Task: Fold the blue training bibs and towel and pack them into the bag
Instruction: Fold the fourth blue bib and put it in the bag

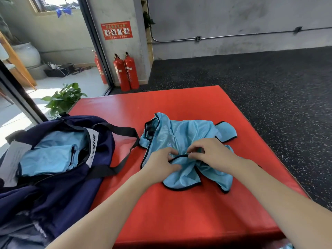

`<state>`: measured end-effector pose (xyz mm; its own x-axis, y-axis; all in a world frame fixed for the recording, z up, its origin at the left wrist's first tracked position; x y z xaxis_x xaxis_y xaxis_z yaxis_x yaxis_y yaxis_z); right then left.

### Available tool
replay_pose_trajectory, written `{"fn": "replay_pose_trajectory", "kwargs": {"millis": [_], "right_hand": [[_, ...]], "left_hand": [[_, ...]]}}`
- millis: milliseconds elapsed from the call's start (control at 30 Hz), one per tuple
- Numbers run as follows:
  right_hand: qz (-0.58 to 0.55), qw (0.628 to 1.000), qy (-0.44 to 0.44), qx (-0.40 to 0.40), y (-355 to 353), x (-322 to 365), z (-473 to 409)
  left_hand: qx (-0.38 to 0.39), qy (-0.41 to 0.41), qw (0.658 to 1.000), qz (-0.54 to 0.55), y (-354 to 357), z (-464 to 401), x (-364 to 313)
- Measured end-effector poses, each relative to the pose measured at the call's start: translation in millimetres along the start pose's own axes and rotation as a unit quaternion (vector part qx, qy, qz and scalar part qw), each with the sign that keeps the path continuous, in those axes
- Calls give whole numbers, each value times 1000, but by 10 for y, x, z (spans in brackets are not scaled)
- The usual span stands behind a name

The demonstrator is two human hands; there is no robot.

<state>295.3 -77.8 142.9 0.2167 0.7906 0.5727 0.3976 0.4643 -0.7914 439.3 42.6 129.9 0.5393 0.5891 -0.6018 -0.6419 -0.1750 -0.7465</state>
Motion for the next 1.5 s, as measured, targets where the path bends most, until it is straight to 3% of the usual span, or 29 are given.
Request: {"fn": "replay_pose_trajectory", "kwargs": {"millis": [267, 567, 667, 800, 1033, 1500], "right_hand": [[-146, 988, 11, -49, -52, 177, 56], [-222, 942, 70, -243, -635, -82, 185], [-212, 947, 79, -229, -720, -156, 233], [-154, 979, 71, -113, -603, -15, 228], [-189, 976, -28, -105, -569, 414, 96], [-188, 919, 64, -340, -1156, -358, 324]], "left_hand": [[-21, 55, 985, 161, -213, 200, -159], [-83, 30, 959, 269, -509, 220, -168], [-78, 39, 946, 311, -536, 234, -189], [-56, 74, 947, 306, -504, 301, -353], [-25, 116, 966, 230, -318, 370, -586], [-129, 58, 978, 154, -545, -40, -302]]}}
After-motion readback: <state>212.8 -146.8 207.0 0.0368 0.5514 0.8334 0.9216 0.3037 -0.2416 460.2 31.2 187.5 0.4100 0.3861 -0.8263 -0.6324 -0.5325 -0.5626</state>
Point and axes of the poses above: each hand's wrist, its own z-axis away from the middle knuckle, its own y-axis out of the palm, x = y × z, the point moved 5 cm from there along -z, towards the middle knuckle, and after that the axes turned 15 degrees about -y, right-handed, at the moved point
